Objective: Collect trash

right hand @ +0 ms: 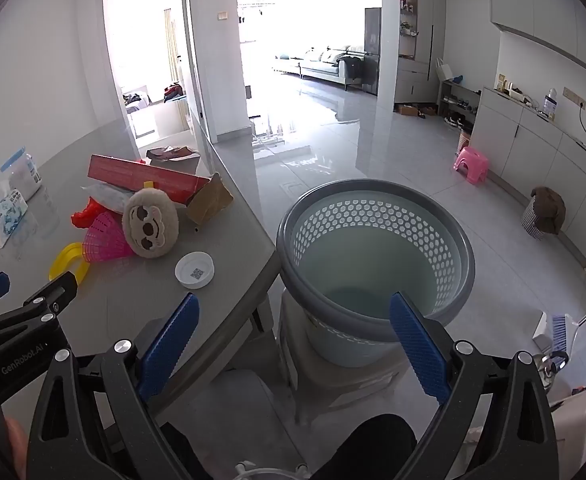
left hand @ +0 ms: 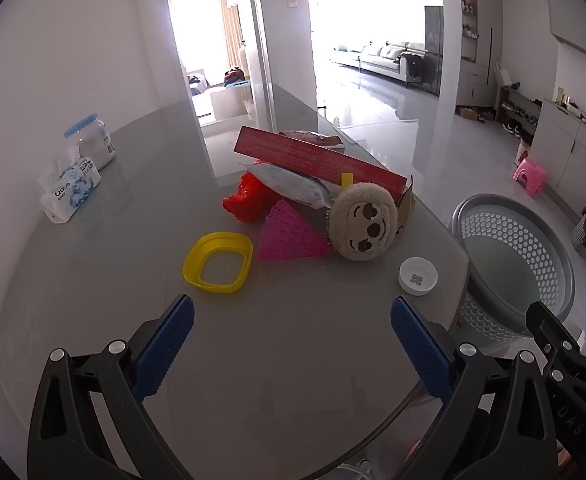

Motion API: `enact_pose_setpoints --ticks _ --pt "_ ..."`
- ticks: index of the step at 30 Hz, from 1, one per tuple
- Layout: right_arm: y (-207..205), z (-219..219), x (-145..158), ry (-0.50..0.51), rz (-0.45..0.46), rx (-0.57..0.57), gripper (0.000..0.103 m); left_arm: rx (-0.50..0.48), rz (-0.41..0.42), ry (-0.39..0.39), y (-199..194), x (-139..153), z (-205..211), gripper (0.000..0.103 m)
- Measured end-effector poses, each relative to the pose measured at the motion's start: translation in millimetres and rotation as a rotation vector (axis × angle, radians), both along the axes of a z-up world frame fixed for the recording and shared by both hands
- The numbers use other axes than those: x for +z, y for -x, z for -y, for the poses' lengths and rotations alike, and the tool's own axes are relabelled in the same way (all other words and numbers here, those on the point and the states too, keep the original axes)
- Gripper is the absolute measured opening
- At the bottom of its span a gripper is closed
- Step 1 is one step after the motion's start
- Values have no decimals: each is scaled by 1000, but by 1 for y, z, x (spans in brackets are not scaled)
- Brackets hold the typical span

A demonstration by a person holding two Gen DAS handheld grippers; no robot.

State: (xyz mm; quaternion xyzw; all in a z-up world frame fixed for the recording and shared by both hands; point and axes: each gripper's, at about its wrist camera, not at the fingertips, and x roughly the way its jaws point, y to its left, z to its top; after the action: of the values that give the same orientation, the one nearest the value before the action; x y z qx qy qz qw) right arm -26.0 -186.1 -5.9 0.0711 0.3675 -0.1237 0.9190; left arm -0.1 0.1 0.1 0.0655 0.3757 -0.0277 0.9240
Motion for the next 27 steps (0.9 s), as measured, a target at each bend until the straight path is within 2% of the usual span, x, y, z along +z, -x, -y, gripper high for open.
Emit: enact_pose_setpoints --ticks 27 --pt "0 1 1 6 2 0 92 -2 2 -8 0 0 0 97"
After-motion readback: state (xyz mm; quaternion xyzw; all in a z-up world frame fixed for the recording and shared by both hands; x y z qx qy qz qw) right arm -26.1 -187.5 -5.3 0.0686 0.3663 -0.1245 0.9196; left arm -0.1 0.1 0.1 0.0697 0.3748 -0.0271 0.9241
